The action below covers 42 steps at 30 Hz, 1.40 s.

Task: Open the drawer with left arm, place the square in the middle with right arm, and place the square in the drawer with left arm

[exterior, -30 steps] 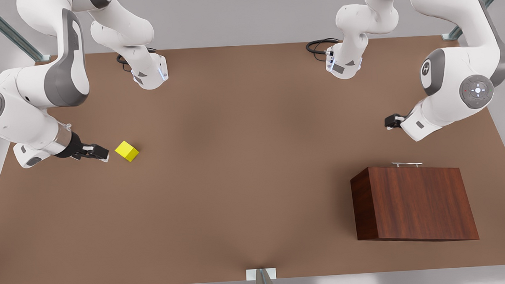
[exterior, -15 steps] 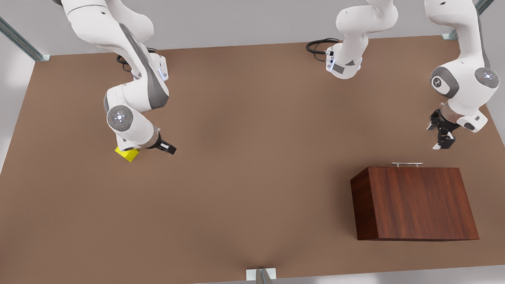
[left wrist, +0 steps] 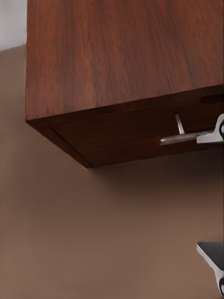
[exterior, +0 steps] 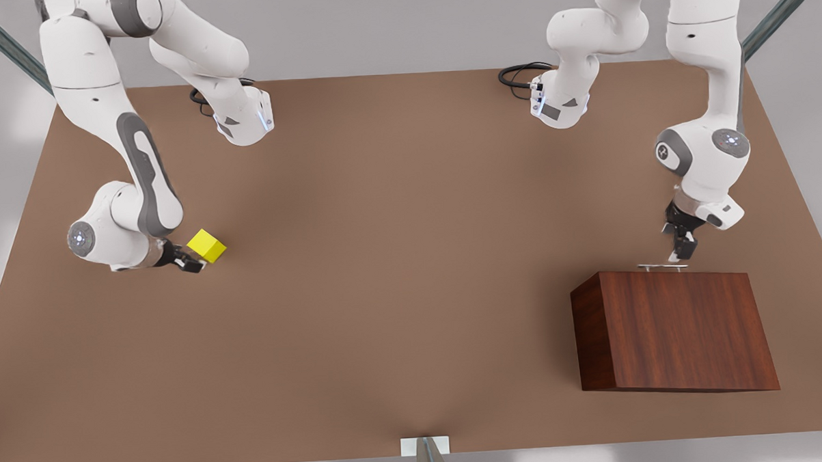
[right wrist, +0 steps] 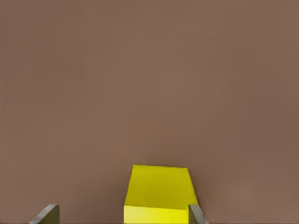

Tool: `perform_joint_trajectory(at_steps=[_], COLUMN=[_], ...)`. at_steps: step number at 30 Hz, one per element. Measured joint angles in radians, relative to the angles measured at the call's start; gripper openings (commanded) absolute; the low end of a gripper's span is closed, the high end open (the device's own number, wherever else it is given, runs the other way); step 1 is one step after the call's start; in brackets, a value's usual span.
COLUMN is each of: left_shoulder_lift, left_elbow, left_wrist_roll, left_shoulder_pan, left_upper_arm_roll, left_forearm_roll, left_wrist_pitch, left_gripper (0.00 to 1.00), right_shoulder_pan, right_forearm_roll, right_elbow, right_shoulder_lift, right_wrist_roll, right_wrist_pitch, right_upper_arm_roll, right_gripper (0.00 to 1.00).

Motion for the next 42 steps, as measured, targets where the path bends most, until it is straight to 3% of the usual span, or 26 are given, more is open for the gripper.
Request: perform_joint_trajectory(at_steps=[2, 5, 21, 23, 32, 37, 40, 42], left_shoulder_lift=[0.001, 0.009, 0.057, 0.061, 0.024, 0.034, 0.036, 0.037], left_elbow=[0.000, 0.001, 0.031, 0.036, 0.040, 0.044, 0.044, 0.043], left_wrist_roll=[0.000, 0.003, 0.007, 0.008, 0.002, -0.003, -0.002, -0.002], left_shoulder_pan=[-0.076, 0.005, 0.053, 0.050, 0.046, 0.033, 0.015, 0.010], left_upper_arm_roll=[0.000, 0.000, 0.000, -0.001, -0.002, -0.003, -0.003, -0.003], left_forearm_roll=[-0.001, -0.002, -0.001, -0.001, -0.003, -0.003, -0.003, -0.003], left_wrist_pitch=[0.001, 0.002, 0.024, 0.032, 0.020, 0.024, 0.026, 0.026], left_gripper=[1.00, 1.00, 1.00, 1.00, 1.00, 1.00, 1.00, 1.00], right_shoulder_pan=[0.006, 0.002, 0.017, 0.017, 0.017, 0.018, 0.017, 0.018], right_forearm_roll=[-0.009, -0.047, -0.038, -0.040, -0.040, -0.040, -0.038, -0.037], right_elbow=[0.000, 0.000, -0.057, -0.107, -0.153, -0.152, -0.149, -0.142], right_shoulder_lift=[0.004, 0.023, 0.059, 0.069, 0.050, 0.031, 0.031, 0.023], right_wrist_roll=[0.006, 0.009, 0.099, 0.099, 0.099, 0.100, 0.100, 0.102], right_wrist_pitch=[0.010, 0.008, 0.034, 0.152, 0.197, 0.197, 0.197, 0.195], right_upper_arm_roll=[0.000, 0.000, 0.000, 0.000, 0.006, 0.009, 0.009, 0.011], right_gripper=[1.00, 1.00, 1.00, 0.99, 0.75, 0.74, 0.55, 0.54])
